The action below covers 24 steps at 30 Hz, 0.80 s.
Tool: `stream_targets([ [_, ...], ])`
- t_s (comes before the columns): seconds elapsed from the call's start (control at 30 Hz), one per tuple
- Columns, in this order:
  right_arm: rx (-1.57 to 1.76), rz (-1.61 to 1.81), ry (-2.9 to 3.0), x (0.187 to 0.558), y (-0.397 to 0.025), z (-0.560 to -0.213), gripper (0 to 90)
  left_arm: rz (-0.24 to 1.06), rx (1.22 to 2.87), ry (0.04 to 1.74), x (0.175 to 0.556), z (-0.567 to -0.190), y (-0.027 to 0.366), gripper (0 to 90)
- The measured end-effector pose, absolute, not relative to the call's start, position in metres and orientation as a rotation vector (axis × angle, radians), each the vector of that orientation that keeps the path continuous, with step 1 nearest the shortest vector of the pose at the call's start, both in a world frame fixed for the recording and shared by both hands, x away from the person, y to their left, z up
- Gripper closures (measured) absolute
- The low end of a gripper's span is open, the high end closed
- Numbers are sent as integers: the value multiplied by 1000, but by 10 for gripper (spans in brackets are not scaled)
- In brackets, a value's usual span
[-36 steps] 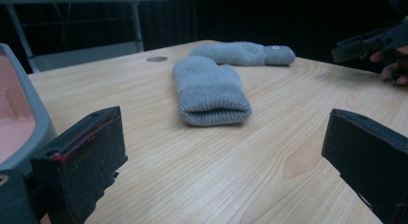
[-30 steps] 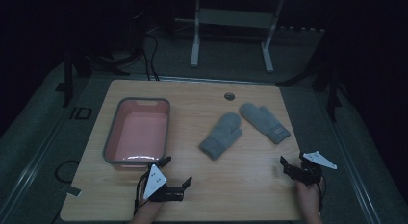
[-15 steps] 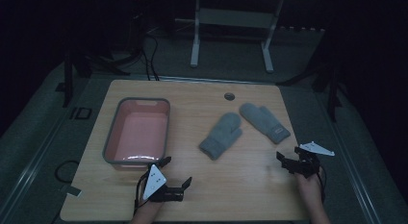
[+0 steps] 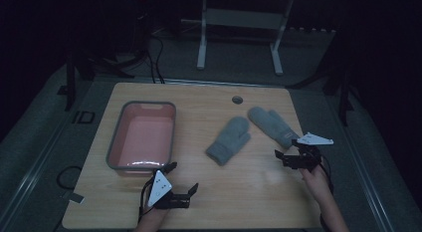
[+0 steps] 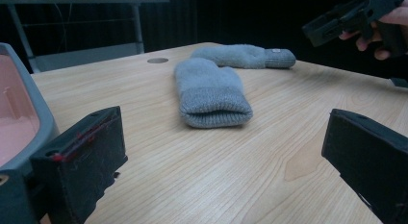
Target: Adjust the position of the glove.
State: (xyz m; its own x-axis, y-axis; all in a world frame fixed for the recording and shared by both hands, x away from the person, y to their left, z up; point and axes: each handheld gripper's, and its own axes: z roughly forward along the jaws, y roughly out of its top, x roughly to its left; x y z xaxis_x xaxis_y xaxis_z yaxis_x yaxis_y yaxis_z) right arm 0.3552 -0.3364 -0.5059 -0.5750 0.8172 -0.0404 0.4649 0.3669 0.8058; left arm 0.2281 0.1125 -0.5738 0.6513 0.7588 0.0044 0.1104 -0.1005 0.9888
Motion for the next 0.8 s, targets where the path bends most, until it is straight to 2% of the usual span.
stream_targets([
  [0.8,917,1124,2488,408,-241,-508,136,630,1610,732,229,-574,112,18],
])
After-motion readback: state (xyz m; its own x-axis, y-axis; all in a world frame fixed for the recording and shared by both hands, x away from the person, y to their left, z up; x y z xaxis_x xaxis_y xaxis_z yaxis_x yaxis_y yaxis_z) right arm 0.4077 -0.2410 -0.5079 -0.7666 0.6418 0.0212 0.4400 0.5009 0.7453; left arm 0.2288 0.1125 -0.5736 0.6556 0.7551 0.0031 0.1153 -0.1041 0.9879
